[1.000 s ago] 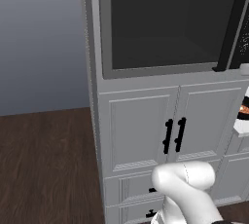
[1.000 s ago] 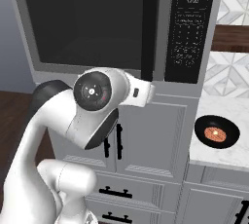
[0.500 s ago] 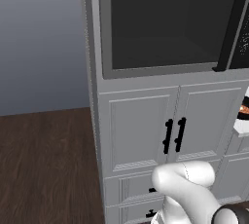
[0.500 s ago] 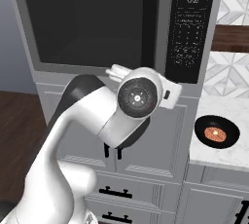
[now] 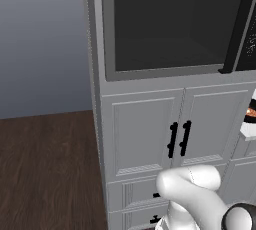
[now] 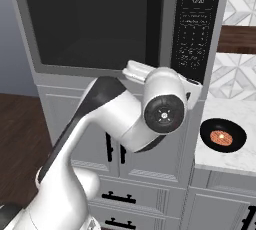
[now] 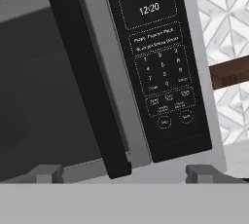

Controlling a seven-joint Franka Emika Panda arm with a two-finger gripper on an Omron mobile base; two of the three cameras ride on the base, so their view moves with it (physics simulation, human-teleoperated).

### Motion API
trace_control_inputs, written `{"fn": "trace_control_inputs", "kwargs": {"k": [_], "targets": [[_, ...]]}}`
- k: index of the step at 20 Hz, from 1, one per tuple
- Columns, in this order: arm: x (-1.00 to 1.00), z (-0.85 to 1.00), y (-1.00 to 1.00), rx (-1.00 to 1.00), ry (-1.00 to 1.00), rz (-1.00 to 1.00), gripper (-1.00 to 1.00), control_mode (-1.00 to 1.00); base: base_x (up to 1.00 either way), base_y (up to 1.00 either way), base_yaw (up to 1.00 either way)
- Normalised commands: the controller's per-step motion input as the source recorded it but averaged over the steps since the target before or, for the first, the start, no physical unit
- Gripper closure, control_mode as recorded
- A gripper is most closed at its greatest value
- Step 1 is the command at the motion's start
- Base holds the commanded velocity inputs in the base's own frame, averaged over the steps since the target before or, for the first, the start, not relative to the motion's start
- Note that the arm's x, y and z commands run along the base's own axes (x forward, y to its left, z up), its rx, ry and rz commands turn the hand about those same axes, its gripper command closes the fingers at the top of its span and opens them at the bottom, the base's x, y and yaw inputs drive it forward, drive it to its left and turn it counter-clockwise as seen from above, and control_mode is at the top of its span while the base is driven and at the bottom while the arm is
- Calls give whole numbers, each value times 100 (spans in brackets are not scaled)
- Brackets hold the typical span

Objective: Open the microwave, place the bowl with waffle inside the microwave, then close the microwave door and turn it on.

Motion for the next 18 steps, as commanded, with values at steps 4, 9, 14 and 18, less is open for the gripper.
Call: {"fn": "trace_control_inputs", "kwargs": {"k": [4,9,14,18], "targets": [[13,0,74,-1,-12,0,-100,-100,0,0,0],[34,0,56,-2,2,-4,-100,-100,0,0,0],[81,0,4,0,2,0,-100,-100,0,0,0],[50,0,-51,0,0,9,-100,-100,0,0,0]]}}
